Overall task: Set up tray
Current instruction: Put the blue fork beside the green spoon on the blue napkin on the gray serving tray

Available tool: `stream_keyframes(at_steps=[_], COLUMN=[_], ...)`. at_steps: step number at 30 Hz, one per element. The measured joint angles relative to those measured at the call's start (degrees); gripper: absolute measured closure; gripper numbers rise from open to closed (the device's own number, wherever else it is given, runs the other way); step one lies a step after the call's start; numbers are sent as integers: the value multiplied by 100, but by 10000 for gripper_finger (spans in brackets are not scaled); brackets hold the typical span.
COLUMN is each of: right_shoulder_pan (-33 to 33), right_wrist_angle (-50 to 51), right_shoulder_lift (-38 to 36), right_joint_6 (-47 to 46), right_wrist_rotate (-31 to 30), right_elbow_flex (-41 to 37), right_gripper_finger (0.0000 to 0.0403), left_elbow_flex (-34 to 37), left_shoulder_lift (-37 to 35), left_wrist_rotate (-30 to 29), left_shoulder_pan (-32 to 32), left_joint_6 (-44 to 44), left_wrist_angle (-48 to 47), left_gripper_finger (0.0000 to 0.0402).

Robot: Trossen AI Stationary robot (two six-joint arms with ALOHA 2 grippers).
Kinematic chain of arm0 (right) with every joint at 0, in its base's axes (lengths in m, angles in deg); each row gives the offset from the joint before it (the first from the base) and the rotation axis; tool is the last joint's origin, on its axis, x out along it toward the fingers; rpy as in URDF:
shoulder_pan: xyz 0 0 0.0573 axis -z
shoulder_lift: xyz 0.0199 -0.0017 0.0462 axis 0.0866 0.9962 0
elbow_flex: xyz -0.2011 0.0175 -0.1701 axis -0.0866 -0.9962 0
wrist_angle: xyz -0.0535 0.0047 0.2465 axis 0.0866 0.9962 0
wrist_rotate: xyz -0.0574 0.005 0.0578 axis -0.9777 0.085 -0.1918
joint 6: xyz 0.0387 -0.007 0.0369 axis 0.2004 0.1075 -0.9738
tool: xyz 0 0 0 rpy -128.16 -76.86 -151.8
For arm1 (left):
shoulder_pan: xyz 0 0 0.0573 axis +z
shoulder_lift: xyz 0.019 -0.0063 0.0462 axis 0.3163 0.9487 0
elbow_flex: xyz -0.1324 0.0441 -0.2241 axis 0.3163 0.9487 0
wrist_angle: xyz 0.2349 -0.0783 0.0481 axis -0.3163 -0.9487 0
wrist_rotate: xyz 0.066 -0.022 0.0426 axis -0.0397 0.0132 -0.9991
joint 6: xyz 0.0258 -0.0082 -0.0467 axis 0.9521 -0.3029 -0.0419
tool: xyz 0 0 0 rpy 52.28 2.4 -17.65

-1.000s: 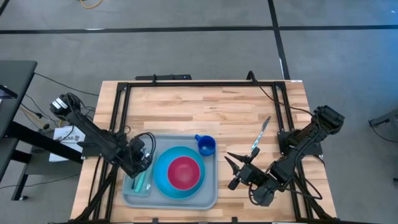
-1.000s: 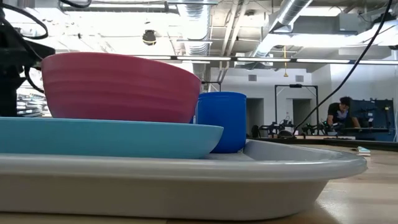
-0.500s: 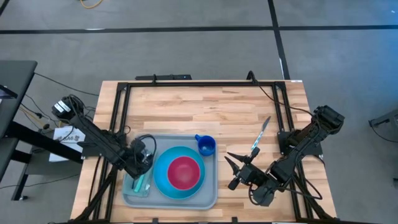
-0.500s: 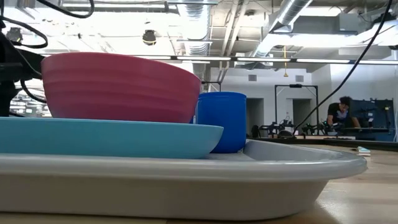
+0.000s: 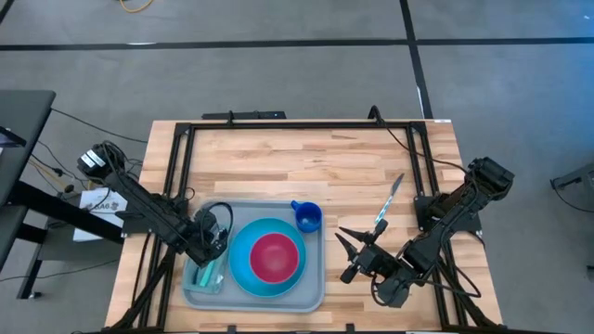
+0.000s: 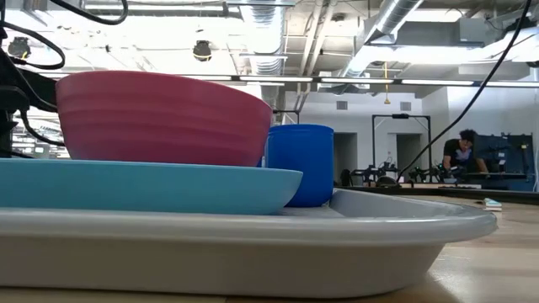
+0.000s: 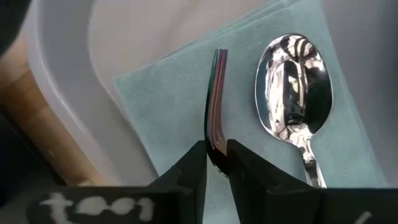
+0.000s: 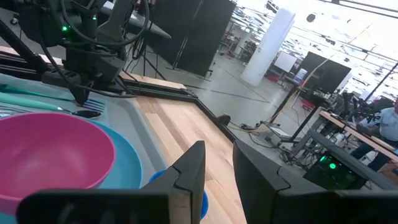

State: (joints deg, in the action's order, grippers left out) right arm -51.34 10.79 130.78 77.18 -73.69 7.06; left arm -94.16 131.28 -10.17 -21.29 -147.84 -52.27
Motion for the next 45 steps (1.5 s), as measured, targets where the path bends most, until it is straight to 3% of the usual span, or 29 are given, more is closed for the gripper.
stream_keyframes(at_steps=[9,20,33,45], right_shoulder_pan=[0,0,0,1], right_wrist_angle=[0,0,0,105], right_shoulder_lift=[0,0,0,-2], right_joint_6=[0,0,2,5], right_wrist_rotate=[1,2,9,9], right_elbow_flex=[0,0,0,0], right_gripper_finger=[326,326,326,326], left_elbow_flex=[-15,-332,-332,72], left_shoulder_lift=[-18,-345,-343,-342], left_wrist_rotate=[-46,22,121,-253], left_shoulder_pan=[7,0,-17,-370], left_joint_6=[-97,-277,-1359,-2131], left_wrist_angle=[85,274,477,581], left_gripper_finger=[395,401,401,401])
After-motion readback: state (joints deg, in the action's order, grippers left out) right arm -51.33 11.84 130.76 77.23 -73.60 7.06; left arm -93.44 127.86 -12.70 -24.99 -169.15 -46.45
